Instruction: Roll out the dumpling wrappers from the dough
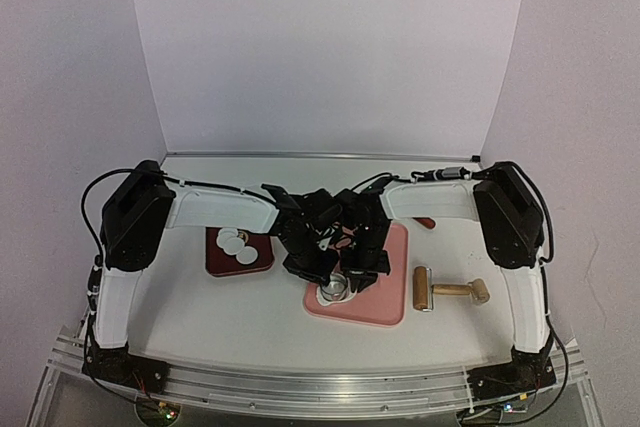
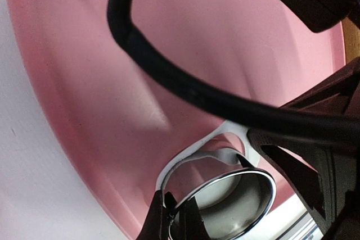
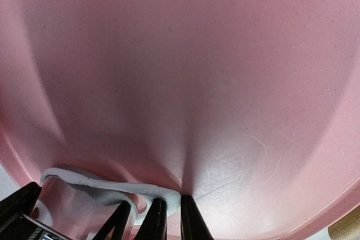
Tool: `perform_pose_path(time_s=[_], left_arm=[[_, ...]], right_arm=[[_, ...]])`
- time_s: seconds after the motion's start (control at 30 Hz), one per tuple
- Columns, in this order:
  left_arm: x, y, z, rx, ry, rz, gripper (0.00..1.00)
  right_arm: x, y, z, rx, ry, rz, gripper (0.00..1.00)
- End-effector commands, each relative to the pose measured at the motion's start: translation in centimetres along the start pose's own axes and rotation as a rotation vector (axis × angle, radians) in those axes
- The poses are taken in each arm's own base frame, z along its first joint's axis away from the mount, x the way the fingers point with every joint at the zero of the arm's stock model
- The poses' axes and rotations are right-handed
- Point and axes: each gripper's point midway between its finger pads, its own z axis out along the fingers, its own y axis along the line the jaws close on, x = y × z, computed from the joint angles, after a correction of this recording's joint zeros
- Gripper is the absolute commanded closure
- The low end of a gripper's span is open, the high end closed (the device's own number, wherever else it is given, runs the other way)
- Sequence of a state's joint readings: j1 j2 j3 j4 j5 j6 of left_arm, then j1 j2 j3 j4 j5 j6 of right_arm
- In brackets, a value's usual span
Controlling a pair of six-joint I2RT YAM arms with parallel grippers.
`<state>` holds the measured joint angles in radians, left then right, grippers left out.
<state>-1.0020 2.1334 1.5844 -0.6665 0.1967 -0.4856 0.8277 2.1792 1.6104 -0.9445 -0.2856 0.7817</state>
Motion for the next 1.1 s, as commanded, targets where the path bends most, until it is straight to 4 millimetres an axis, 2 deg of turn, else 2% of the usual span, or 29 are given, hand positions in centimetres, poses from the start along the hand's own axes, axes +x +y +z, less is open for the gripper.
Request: perform_pose_path(time_s=[0.0,0.23,0.77,1.07], left_arm=[[-0.1,0.1,0.2,-0.045,0.009,0.032,1.00],[-0.2,-0.1,0.4,-0.062,0.009,0.044,1.00],[-0.2,0.4,1.1,-0.100,0.022,0.027,1.00],[-0.3,0.2,1.4,-0.101,0.022,0.022,1.00]], right_arm=[[0.7,-4.7,1.9,0.224,0.021,0.052,0.91],[0.7,-5.6,1.3,0.258,0.008,0.070,0.92],[1.4,-10.1,-0.4,0.308,-0.010,0.151,0.91],[1.3,-11.4,-1.1,0.312,-0.020,0.169,0.90]])
